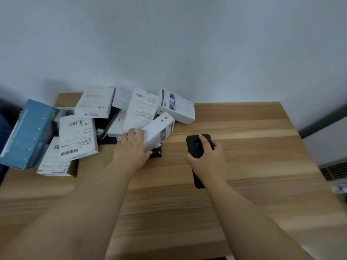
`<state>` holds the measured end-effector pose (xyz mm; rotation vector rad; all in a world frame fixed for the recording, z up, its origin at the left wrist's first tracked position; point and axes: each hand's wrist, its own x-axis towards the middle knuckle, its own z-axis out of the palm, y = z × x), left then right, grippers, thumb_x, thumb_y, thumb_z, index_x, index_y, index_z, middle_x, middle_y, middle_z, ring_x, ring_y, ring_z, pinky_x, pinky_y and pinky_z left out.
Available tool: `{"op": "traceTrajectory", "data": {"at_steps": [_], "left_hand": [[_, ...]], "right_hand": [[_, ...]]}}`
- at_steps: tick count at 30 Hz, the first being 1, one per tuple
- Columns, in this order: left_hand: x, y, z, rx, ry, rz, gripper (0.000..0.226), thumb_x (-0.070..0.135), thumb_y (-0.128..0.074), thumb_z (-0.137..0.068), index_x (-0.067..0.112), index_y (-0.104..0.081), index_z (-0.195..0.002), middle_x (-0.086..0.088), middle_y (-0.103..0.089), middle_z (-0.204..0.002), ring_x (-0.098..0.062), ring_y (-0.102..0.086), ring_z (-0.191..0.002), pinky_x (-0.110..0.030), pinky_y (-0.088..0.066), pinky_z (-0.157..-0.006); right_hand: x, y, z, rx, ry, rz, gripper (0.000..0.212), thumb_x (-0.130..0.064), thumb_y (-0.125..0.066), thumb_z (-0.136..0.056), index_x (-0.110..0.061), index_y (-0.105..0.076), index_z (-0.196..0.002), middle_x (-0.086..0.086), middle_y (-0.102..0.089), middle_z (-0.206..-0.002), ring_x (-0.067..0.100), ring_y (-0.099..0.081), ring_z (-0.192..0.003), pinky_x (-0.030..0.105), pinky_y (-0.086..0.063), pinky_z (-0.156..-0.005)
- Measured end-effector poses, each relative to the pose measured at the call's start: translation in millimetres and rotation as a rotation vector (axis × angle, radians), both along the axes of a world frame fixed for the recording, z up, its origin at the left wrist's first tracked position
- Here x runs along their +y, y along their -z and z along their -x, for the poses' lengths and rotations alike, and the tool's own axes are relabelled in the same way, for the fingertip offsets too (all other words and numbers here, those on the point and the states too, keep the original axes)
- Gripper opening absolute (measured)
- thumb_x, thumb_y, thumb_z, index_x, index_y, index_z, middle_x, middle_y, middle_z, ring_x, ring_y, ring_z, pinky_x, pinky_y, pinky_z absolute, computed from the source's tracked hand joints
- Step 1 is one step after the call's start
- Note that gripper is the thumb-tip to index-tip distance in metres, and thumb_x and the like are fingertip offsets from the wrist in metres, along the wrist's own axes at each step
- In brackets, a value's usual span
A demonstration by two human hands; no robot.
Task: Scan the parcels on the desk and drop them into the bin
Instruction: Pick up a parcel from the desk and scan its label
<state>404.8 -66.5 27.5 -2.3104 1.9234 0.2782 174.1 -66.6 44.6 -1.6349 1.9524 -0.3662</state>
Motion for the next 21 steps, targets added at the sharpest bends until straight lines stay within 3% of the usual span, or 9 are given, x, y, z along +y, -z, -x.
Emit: {"op": "traceTrajectory", "data": {"at_steps": [3,6,10,15,21], "left_hand": [[-16.1,10.3,2.5,0.009,-0.001,-0.023,0.085,0.052,-0.062,-0.087,0.018,-0.014,-0.150,-0.014,-0.024,-0.150,-0.032,-0.031,-0.134,-0.043,-0.035,-0.109],[-27.4,20.1,5.7,0.036,-0.050,-0.019,0.090,0.048,-0.068,-0.085,0.015,-0.015,-0.150,-0.016,-0.035,-0.142,-0.034,-0.041,-0.126,-0.044,-0.040,-0.103],[-28.9,15.7,20.7,0.060,-0.163,-0.033,0.073,0.031,-0.068,-0.088,0.009,-0.026,-0.144,-0.016,-0.044,-0.130,-0.034,-0.051,-0.114,-0.042,-0.045,-0.085],[-5.9,5.9,61.3,-0.021,-0.234,-0.007,0.063,0.031,-0.068,-0.088,0.012,-0.032,-0.136,-0.013,-0.041,-0.129,-0.031,-0.052,-0.110,-0.037,-0.044,-0.067],[43.2,10.2,135.8,-0.088,-0.236,0.016,0.056,0.024,-0.063,-0.090,0.018,-0.033,-0.137,-0.004,-0.046,-0.122,-0.025,-0.052,-0.107,-0.033,-0.047,-0.069]], "right_hand": [[-8.1,11.6,5.2,-0.021,-0.033,-0.005,0.074,-0.050,-0.066,-0.085,-0.046,-0.032,-0.151,0.003,-0.029,-0.149,0.026,-0.047,-0.123,0.041,-0.050,-0.093],[-21.3,16.8,14.1,-0.006,-0.087,-0.043,0.074,-0.051,-0.065,-0.086,-0.047,-0.030,-0.150,0.001,-0.027,-0.150,0.027,-0.048,-0.122,0.041,-0.052,-0.091],[-31.6,20.2,34.2,0.006,-0.147,-0.070,0.074,-0.051,-0.064,-0.086,-0.047,-0.028,-0.151,0.002,-0.026,-0.151,0.029,-0.049,-0.121,0.043,-0.052,-0.091],[-37.3,17.0,71.4,0.001,-0.196,-0.055,0.074,-0.050,-0.065,-0.084,-0.048,-0.030,-0.150,0.001,-0.028,-0.150,0.028,-0.051,-0.119,0.039,-0.051,-0.088],[-40.3,12.1,123.5,-0.009,-0.251,-0.059,0.076,-0.051,-0.064,-0.084,-0.050,-0.027,-0.150,0.001,-0.027,-0.151,0.030,-0.049,-0.124,0.044,-0.052,-0.093]]}}
